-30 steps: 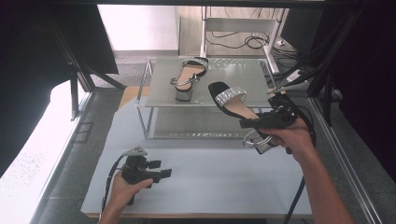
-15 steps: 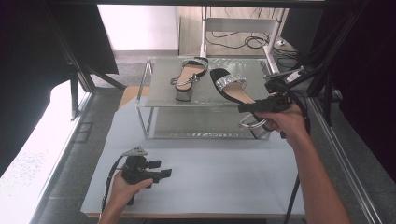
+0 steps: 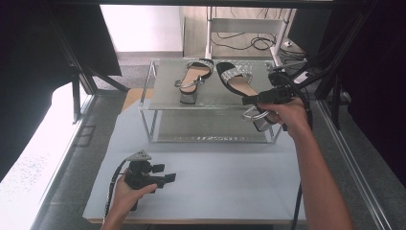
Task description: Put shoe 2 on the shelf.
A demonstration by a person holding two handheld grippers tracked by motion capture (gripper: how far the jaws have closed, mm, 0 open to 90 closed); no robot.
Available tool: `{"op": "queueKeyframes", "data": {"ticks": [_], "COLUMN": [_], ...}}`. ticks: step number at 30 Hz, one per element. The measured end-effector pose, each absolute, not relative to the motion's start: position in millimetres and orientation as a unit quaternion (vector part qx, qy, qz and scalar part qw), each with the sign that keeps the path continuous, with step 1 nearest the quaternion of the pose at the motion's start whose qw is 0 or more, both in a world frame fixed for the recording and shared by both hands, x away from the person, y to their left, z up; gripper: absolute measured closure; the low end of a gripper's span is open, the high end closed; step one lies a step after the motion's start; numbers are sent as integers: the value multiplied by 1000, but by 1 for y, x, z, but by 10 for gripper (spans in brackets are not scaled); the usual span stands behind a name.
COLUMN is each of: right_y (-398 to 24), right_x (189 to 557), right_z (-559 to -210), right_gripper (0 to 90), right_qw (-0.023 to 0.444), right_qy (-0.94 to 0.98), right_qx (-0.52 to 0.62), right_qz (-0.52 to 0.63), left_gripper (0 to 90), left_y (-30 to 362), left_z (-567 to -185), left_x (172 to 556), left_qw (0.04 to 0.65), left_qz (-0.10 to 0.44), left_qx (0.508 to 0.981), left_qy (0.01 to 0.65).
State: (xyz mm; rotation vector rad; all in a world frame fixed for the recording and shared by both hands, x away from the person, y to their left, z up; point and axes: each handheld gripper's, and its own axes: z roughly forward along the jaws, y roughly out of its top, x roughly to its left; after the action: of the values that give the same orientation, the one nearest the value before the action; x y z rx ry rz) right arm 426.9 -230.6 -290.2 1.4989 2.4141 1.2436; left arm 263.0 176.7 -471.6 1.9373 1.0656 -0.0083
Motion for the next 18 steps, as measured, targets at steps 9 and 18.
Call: {"op": "queueKeyframes", "data": {"ticks": [9,18], "right_y": [-226,-218], "right_x": [445,472], "right_z": [-286,-286], "right_gripper": [418,418], "right_qw": [17,19], "right_qy": [771,763], "right_qx": [493,511], "right_qz": [402,395], "left_gripper": [314,313], "left_y": [175,176], "left_z": [-472,-471], "left_x": [263,261], "left_qw": [453,468], "left_qz": [-14,-29], "left_qx": [784,778], "left_qy": [424,418]}}
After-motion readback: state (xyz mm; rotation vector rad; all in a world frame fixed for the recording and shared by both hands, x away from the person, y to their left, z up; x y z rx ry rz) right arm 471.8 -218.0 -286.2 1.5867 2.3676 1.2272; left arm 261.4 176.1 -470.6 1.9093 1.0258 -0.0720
